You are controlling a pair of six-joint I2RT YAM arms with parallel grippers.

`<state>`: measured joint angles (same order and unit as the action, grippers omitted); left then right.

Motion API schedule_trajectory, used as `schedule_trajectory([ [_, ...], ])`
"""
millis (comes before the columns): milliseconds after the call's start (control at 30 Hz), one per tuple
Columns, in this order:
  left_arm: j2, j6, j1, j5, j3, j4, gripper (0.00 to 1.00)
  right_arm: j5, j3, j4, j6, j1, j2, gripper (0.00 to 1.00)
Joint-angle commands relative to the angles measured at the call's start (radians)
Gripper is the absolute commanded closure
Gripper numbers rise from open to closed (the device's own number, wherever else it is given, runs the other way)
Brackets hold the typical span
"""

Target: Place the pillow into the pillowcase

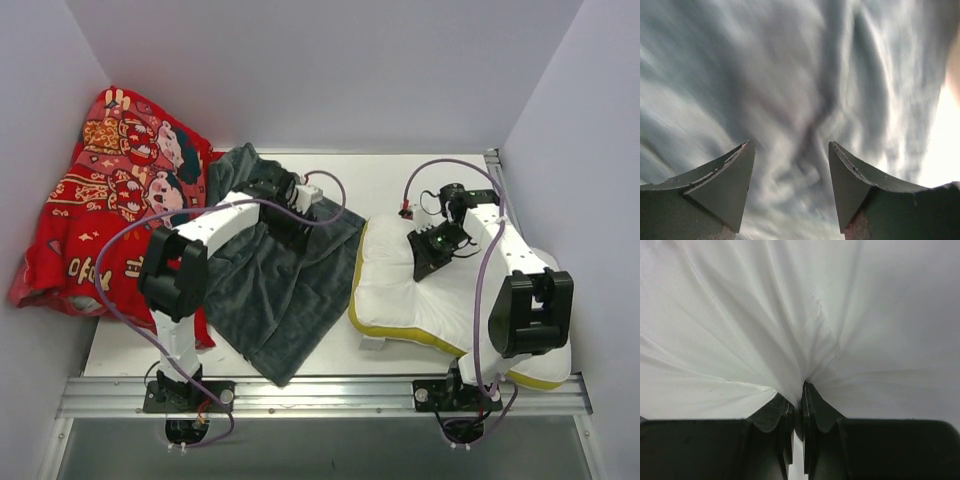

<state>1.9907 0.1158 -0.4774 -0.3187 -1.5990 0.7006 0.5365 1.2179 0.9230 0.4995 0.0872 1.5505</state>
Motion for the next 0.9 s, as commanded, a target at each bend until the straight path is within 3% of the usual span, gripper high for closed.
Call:
schedule_trajectory([
  [0, -0.107, 0.022, -0.044, 0.018, 0.121, 0.024, 0.31, 0.030, 0.040, 0.053, -0.047, 0.017, 0.069, 1.00],
  [167, -0.018, -0.018, -0.069, 0.050, 0.154, -0.009, 0.35, 0.008, 0.115, 0.037, -0.091, 0.016, 0.166, 1.00],
  [467, 0.233, -0.065, -0.067, 0.037, -0.120, -0.046, 0.49, -0.012, 0.206, 0.086, -0.067, -0.053, 0.189, 1.00],
  [733, 0.125, -0.016, -0.066, 0.049, -0.069, -0.036, 0.39, -0.021, 0.161, 0.100, -0.068, -0.034, 0.117, 1.00],
  [867, 0.091, -0.027, -0.066, 0.044, -0.050, -0.038, 0.38, -0.092, 0.097, 0.008, -0.131, 0.002, 0.028, 1.00],
])
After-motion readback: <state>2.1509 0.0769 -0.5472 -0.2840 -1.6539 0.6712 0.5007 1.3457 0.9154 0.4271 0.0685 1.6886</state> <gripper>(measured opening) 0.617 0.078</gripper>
